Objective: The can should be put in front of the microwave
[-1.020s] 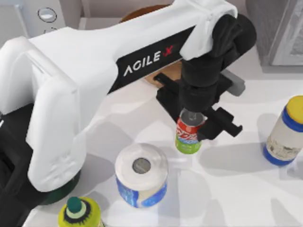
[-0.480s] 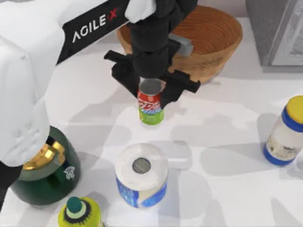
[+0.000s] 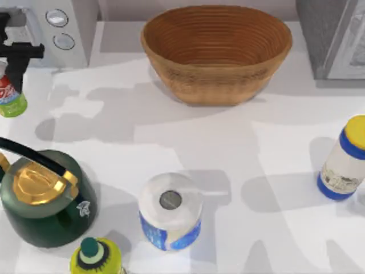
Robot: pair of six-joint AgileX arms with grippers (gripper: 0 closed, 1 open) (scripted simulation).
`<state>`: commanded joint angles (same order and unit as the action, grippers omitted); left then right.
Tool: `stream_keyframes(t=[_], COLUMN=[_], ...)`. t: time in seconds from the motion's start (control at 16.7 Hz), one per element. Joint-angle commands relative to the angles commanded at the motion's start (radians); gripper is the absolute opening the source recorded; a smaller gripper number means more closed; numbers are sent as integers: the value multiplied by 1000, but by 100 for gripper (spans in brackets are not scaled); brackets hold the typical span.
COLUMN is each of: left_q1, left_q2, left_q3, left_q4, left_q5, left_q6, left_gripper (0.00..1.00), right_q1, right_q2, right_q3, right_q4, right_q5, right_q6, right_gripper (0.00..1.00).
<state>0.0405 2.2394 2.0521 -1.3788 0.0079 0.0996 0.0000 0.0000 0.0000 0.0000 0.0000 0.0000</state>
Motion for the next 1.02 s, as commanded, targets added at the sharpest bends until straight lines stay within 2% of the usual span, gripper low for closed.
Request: stream_keyframes(t=[0.18,0.36,1.02], left_q1=[177,258,264], left_q2=[3,8,8], left_q3=[-23,-34,-66], left_q4=[24,40,73], left_q5=[-2,-5,-5], left_q6=[149,229,235], left_gripper=[0,0,0], right_q1=[0,0,0], right_q2=[0,0,0], right_q3=[0,0,0], right_q4=[0,0,0], right_q5=[0,0,0], right_q6=[0,0,0], right_gripper=[100,100,100])
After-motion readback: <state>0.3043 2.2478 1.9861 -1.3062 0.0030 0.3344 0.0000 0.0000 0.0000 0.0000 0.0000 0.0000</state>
